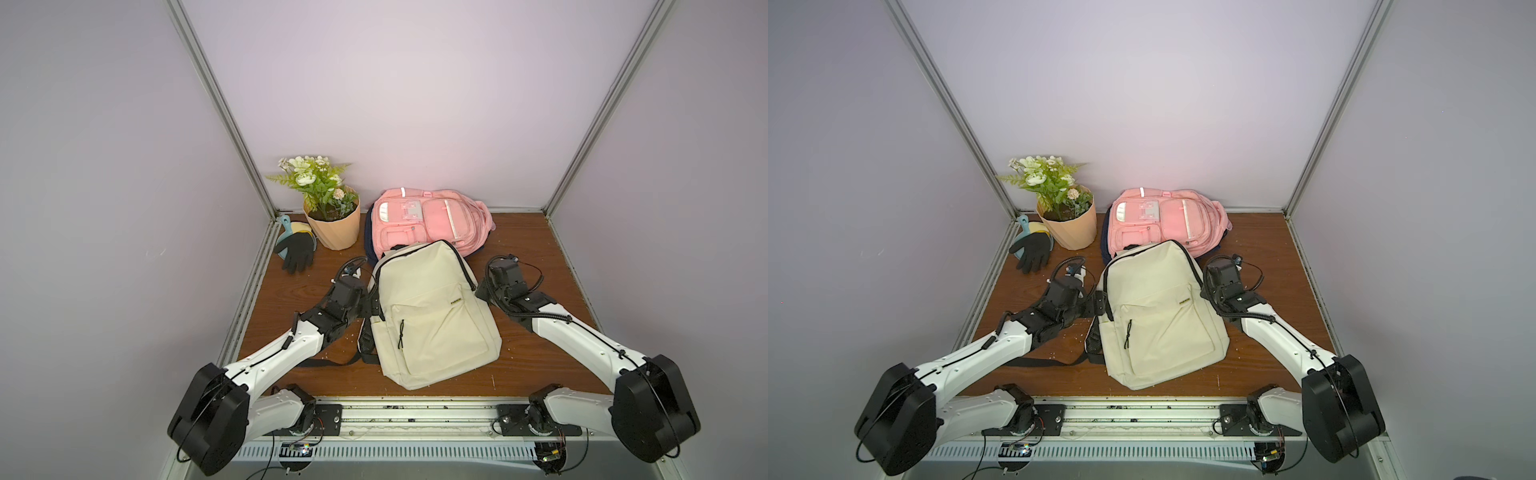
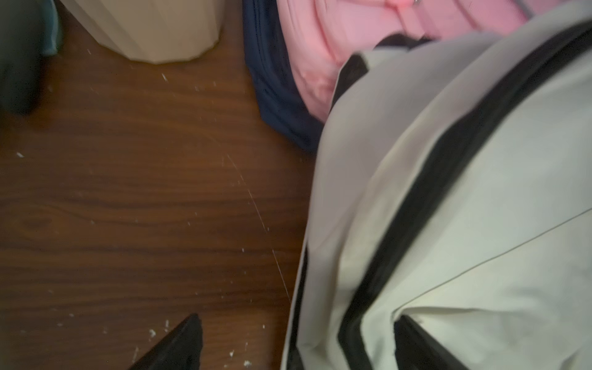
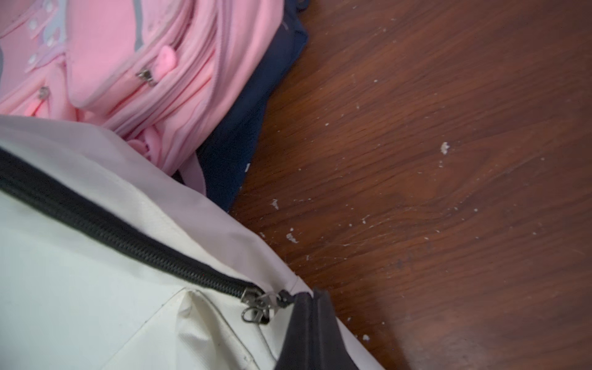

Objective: Zip up the backpack
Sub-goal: Move the backpack to the center of the board.

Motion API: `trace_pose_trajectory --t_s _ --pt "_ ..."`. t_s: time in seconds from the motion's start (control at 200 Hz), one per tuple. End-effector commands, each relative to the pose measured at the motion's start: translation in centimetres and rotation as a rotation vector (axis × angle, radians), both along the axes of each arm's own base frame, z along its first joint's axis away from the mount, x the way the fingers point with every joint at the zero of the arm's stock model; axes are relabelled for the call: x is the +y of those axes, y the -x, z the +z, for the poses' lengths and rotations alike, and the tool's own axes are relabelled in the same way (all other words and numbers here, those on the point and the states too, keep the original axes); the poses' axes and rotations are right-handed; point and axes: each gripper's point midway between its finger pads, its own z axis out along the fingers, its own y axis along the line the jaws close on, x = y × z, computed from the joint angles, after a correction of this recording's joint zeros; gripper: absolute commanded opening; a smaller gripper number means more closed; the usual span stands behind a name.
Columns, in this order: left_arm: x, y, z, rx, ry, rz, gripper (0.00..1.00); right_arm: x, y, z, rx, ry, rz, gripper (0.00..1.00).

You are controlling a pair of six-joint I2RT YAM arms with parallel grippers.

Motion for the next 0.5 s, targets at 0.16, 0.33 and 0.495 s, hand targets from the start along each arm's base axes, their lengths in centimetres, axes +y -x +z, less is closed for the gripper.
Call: trace_pose_trajectory --t_s 0.16,0.33,0.495 --pt "-8.5 -1.1 0.8 -0.045 0.229 -0.2 0.67 -5.4 0.7 0.6 0.006 0.011 -0.178 0.0" --pt "-17.4 -2.0 3.3 -0.102 0.202 -0.383 0.37 -9.7 0.8 0.5 0.026 -0.013 -0.303 0.0" --pt "-25.6 -3.1 4.6 -0.123 0.225 -0.444 0.04 -14.7 0.7 1.6 0.014 -0.028 -0.455 0.0"
